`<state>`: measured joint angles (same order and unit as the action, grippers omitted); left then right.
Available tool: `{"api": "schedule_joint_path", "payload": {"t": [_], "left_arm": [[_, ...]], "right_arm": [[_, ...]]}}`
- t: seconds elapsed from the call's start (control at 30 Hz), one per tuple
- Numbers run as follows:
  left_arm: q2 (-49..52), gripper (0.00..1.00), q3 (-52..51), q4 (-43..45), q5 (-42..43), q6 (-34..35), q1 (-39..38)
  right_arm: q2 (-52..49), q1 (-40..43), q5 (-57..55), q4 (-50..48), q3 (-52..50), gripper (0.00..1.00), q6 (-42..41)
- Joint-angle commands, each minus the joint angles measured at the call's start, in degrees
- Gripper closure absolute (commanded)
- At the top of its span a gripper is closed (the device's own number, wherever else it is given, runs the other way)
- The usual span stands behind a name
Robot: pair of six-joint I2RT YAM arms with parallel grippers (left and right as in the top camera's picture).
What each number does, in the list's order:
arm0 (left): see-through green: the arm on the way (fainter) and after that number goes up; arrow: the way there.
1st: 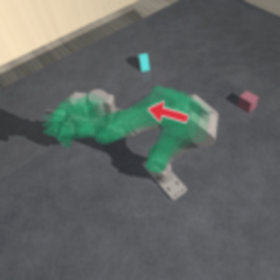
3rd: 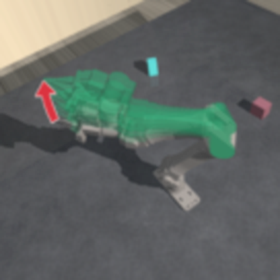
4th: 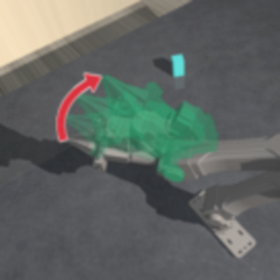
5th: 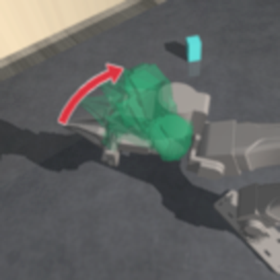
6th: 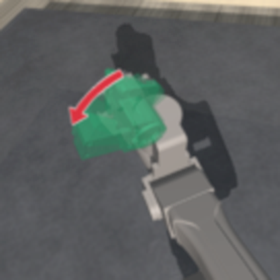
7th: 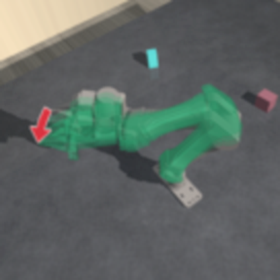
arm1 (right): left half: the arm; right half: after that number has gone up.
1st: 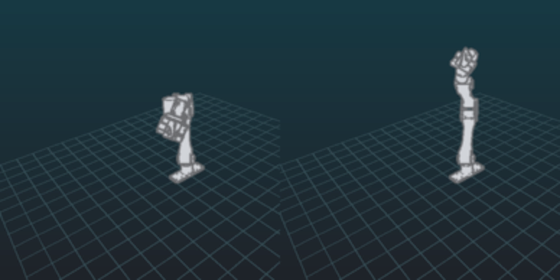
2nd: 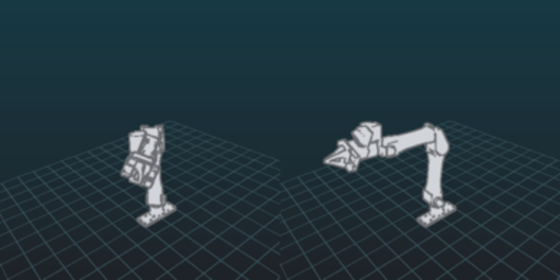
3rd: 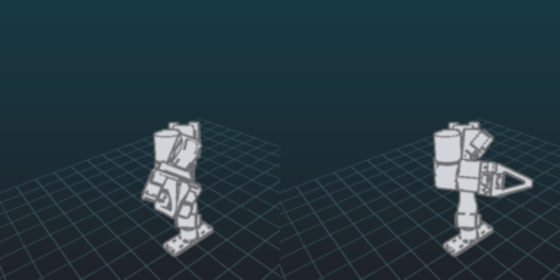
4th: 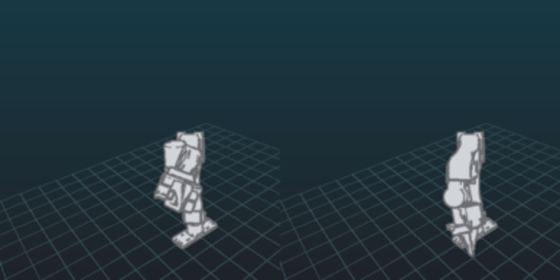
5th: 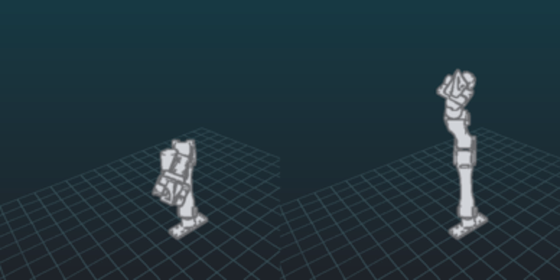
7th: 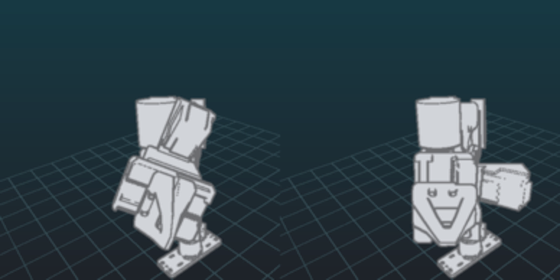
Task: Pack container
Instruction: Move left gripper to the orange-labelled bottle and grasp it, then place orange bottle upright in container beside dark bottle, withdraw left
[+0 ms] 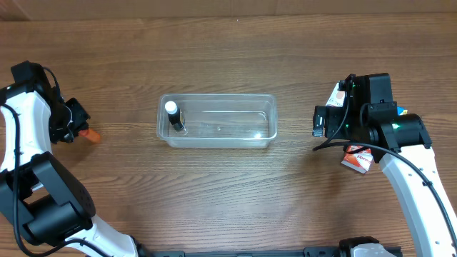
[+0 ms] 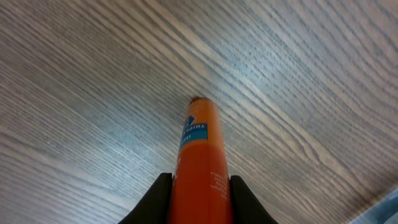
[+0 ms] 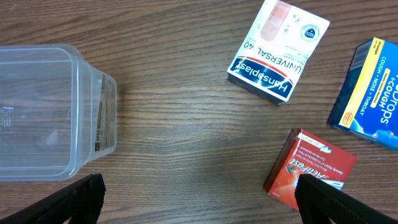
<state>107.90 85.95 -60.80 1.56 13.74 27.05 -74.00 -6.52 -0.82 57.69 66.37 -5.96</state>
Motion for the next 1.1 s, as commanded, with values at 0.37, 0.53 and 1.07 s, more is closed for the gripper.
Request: {"api": "schedule_joint_path", "payload": {"t": [0.37, 0.53, 1.07], "left_arm": [[-19.0, 0.96, 6.4, -12.8, 1.1, 0.4, -15.1], [-25.0, 0.96, 6.4, -15.1, 0.8, 0.6, -27.4], [-8.4, 0.95, 1.4, -12.1, -0.2, 1.3, -35.3]], "right_arm": [[0.7, -0.1, 0.1, -0.3, 1.7, 0.0, 0.0], [0.7, -0.1, 0.1, -0.3, 1.7, 0.0, 0.0], [0.7, -0.1, 0.1, -0.3, 1.7, 0.0, 0.0]]}}
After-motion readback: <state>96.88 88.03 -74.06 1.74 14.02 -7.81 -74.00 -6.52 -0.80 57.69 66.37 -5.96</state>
